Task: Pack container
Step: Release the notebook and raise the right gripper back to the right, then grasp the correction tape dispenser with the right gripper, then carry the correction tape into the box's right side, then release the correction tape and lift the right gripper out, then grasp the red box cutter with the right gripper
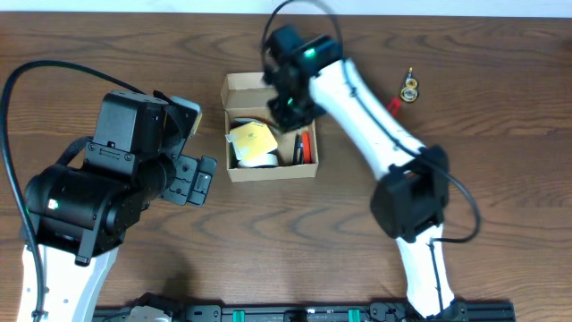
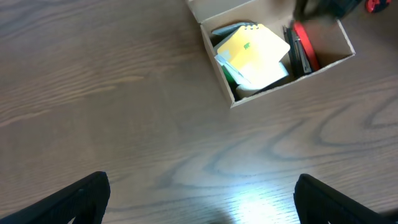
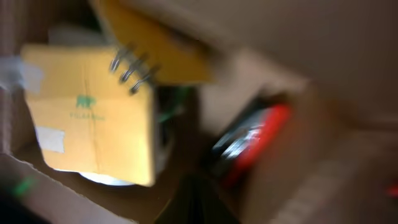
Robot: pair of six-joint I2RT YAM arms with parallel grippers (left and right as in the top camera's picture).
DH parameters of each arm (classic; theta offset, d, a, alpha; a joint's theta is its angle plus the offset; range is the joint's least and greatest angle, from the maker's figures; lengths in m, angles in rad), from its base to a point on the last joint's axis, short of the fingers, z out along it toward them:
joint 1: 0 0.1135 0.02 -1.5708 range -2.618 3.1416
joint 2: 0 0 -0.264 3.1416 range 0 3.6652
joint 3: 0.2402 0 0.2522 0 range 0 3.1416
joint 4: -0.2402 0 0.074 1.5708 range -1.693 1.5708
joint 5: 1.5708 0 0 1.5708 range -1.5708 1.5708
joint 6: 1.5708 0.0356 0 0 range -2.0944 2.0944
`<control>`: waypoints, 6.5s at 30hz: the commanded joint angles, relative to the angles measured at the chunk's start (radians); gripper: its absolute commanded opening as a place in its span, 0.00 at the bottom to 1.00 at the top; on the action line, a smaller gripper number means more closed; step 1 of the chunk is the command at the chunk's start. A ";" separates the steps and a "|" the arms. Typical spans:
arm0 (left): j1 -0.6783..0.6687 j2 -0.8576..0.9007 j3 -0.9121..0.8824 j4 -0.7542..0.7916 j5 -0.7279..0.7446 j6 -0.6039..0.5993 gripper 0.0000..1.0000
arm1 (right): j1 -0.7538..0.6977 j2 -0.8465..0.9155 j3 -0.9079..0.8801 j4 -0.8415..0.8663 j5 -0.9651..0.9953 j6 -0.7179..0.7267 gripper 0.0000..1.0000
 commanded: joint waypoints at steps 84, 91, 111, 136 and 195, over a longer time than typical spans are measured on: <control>0.000 0.004 0.002 -0.001 -0.007 -0.005 0.95 | -0.569 0.168 0.222 0.178 0.031 0.058 0.40; 0.000 0.004 0.002 -0.001 -0.007 -0.005 0.95 | -0.469 0.005 0.230 0.087 -0.048 0.059 0.37; 0.000 0.004 0.002 -0.001 -0.007 -0.005 0.95 | 0.002 -0.047 -0.036 -0.014 -0.001 0.204 0.31; 0.000 0.004 0.002 -0.001 -0.007 -0.005 0.95 | -0.070 -0.189 -0.064 0.024 0.116 0.265 0.79; 0.000 0.004 0.002 -0.001 -0.007 -0.005 0.95 | -0.409 -0.050 -0.649 0.593 0.197 0.230 0.71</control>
